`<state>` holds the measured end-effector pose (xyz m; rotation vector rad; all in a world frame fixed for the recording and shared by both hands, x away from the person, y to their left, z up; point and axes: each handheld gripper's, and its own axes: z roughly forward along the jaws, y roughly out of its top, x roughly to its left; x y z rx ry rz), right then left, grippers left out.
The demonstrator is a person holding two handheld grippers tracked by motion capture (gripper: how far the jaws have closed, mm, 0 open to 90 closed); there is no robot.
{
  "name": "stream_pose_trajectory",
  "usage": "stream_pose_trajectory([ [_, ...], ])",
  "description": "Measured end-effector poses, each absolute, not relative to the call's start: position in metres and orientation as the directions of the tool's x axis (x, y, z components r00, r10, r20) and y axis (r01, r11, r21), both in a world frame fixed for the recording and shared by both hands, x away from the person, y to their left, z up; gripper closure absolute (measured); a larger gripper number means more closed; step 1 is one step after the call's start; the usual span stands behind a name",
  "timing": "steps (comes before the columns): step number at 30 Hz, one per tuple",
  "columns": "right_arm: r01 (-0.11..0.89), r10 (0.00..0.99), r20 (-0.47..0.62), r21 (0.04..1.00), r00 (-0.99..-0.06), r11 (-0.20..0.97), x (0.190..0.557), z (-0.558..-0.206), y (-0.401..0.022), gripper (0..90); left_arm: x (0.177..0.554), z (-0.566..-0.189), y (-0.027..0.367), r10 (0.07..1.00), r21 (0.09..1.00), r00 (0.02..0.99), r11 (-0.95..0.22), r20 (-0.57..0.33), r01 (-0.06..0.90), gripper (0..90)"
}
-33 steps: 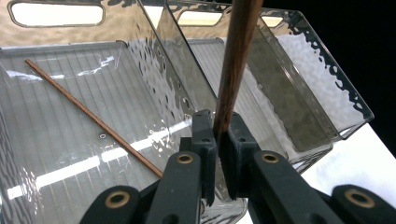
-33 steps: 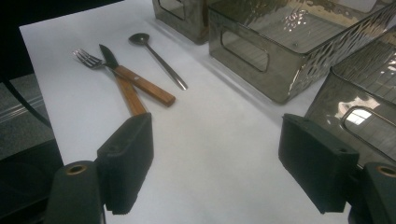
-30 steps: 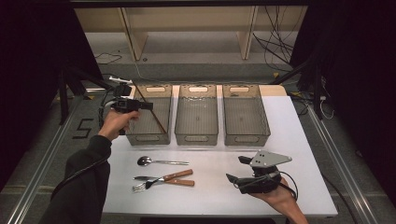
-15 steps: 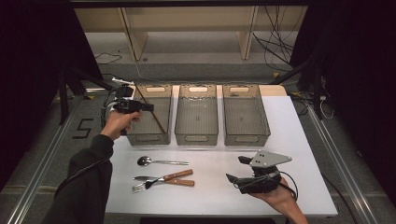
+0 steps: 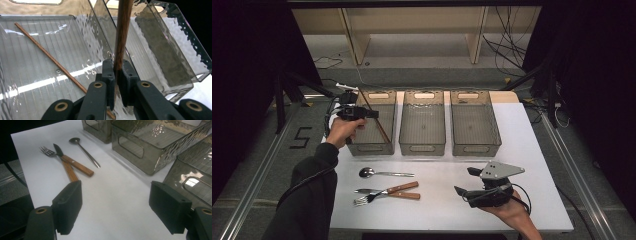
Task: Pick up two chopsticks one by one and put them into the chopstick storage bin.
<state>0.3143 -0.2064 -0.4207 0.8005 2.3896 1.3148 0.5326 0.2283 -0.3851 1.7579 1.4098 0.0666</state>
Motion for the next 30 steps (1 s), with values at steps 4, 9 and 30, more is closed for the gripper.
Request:
stream_pose_trajectory([
  [4,0.329,0.6,0.009,0.843,-0.8,0.426,0.314,-0.421,-0.207,27.4,0.534,-0.386,0.228,0.827,0.635,0.352,0.008,-0.438,0.772,80.6],
  [9,0.329,0.599,0.01,0.843,-0.8,0.426,0.314,-0.421,-0.207,27.6,0.536,-0.388,0.224,0.839,0.639,0.34,0.012,-0.425,0.769,65.1],
  [30,0.327,0.595,0.009,0.842,-0.804,0.429,0.314,-0.422,-0.206,27.8,0.546,-0.393,0.203,0.884,0.624,0.321,-0.042,-0.341,0.78,25.1],
])
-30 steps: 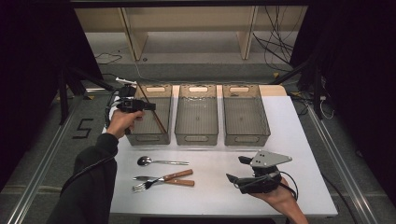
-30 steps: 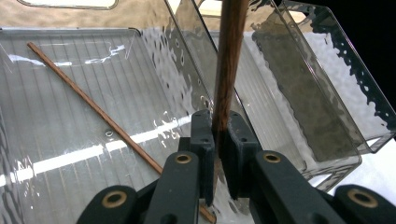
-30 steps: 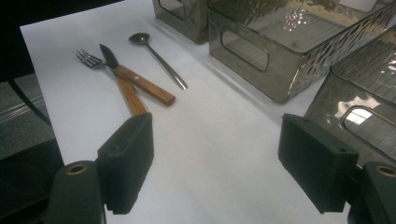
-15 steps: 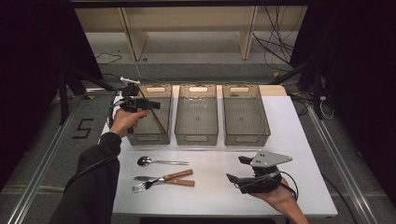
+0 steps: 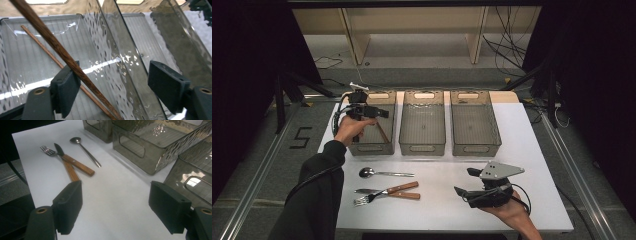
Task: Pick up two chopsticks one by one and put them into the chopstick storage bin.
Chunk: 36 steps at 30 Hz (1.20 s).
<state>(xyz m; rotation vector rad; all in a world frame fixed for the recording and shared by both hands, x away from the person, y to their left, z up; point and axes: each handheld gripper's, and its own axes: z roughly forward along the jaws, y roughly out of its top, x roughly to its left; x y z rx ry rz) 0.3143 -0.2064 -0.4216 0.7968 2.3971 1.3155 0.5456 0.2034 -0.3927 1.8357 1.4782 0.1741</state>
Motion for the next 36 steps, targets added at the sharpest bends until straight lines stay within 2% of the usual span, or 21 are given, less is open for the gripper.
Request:
stream_pose_trajectory([
  [8,0.327,0.595,0.01,0.843,-0.804,0.428,0.314,-0.421,-0.207,27.8,0.547,-0.394,0.203,0.902,0.607,0.296,-0.049,-0.314,0.793,16.7],
  [17,0.328,0.596,0.012,0.843,-0.803,0.425,0.314,-0.421,-0.207,27.8,0.542,-0.39,0.206,0.901,0.621,0.295,-0.037,-0.318,0.783,15.8],
  [26,0.33,0.599,0.012,0.844,-0.8,0.423,0.314,-0.421,-0.207,27.8,0.523,-0.378,0.205,0.868,0.664,0.352,-0.035,-0.35,0.747,16.0],
  [36,0.326,0.598,0.009,0.845,-0.801,0.424,0.314,-0.421,-0.207,27.8,0.481,-0.358,0.202,0.82,0.74,0.456,-0.061,-0.345,0.67,16.8],
])
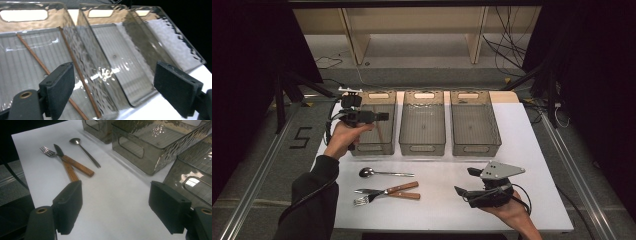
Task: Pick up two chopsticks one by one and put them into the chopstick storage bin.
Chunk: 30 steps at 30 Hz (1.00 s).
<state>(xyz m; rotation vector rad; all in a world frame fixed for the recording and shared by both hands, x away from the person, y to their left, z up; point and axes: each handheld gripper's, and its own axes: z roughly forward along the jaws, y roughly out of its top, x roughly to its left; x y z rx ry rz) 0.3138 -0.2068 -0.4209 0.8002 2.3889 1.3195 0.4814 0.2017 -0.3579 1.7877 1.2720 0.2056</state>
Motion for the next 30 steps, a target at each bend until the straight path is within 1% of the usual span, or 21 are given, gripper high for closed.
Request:
stream_pose_trajectory([
  [6,0.331,0.598,0.013,0.843,-0.802,0.425,0.313,-0.421,-0.206,27.8,0.455,-0.358,0.198,0.806,0.767,0.508,-0.109,-0.304,0.632,17.5],
  [10,0.333,0.596,0.015,0.84,-0.803,0.428,0.313,-0.422,-0.205,27.8,0.439,-0.36,0.197,0.791,0.782,0.534,-0.119,-0.298,0.612,18.2],
  [15,0.332,0.594,0.015,0.84,-0.804,0.429,0.313,-0.423,-0.204,27.8,0.424,-0.368,0.199,0.789,0.79,0.546,-0.131,-0.283,0.599,18.6],
  [21,0.335,0.591,0.019,0.839,-0.806,0.429,0.314,-0.425,-0.203,27.8,0.41,-0.386,0.2,0.781,0.782,0.567,-0.173,-0.26,0.598,19.4],
  [23,0.339,0.59,0.025,0.838,-0.807,0.428,0.314,-0.427,-0.203,27.8,0.409,-0.391,0.199,0.774,0.766,0.583,-0.214,-0.246,0.606,20.1],
  [30,0.34,0.589,0.037,0.845,-0.807,0.413,0.314,-0.428,-0.205,27.8,0.406,-0.399,0.199,0.763,0.75,0.613,-0.28,-0.205,0.599,20.8],
])
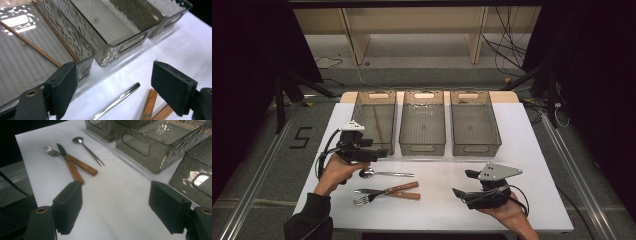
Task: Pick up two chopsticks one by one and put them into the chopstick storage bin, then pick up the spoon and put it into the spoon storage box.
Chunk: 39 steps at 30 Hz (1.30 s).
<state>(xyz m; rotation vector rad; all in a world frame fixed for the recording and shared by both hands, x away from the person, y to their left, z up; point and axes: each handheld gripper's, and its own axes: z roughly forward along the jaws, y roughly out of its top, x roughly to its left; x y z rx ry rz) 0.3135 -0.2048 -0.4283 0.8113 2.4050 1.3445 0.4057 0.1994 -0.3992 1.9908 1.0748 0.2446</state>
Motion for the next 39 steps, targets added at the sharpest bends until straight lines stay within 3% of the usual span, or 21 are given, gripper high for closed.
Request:
stream_pose_trajectory([
  [21,0.35,0.601,0.054,0.853,-0.797,0.387,0.313,-0.43,-0.21,27.8,0.401,-0.437,0.178,0.702,0.596,0.712,-0.558,-0.034,0.578,22.9],
  [39,0.352,0.598,0.055,0.85,-0.8,0.393,0.314,-0.432,-0.21,27.8,0.413,-0.456,0.18,0.678,0.515,0.735,-0.63,-0.001,0.581,31.4],
])
